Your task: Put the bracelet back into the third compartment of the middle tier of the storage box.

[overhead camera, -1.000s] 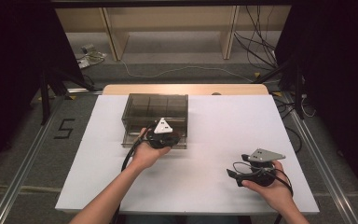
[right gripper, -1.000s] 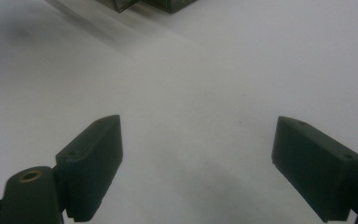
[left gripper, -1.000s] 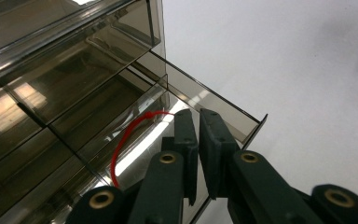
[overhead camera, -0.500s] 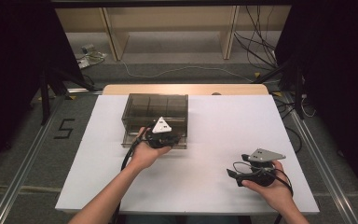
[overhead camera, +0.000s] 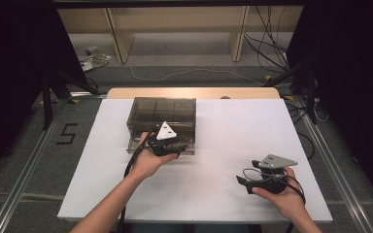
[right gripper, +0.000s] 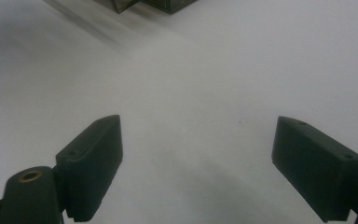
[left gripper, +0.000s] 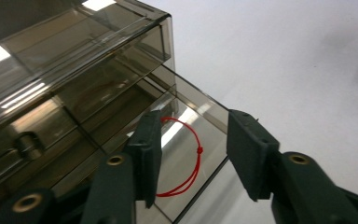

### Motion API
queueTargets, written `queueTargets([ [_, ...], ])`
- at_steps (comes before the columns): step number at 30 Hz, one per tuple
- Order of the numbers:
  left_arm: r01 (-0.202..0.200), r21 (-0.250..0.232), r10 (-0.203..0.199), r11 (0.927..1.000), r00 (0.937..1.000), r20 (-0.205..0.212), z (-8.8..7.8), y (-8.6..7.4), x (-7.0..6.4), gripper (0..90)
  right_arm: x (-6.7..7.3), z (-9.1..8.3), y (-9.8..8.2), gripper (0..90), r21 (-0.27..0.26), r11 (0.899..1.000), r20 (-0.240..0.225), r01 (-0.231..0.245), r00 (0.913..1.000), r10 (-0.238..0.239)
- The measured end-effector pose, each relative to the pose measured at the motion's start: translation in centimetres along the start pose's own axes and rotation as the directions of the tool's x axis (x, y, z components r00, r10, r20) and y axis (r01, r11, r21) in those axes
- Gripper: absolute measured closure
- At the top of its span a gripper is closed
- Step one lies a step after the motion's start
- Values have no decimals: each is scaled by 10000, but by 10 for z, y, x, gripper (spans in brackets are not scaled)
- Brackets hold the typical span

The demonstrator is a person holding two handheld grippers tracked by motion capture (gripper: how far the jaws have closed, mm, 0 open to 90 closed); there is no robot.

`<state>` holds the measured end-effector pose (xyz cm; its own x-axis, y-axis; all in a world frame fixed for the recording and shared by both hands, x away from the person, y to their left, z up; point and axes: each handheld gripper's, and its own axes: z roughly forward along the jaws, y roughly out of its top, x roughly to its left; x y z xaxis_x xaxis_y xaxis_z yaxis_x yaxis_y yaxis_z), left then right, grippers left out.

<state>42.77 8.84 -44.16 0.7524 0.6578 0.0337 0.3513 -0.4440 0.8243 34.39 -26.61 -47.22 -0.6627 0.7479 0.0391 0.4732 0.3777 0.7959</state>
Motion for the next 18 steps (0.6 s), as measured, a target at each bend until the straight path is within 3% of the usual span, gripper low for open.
queueTargets([
  [18, 143, 18, -144, 9999, 9997, 218, -10, -1, 1, 369, 0, -1, 0, 168, -47, 10000, 27, -14, 10000, 14],
])
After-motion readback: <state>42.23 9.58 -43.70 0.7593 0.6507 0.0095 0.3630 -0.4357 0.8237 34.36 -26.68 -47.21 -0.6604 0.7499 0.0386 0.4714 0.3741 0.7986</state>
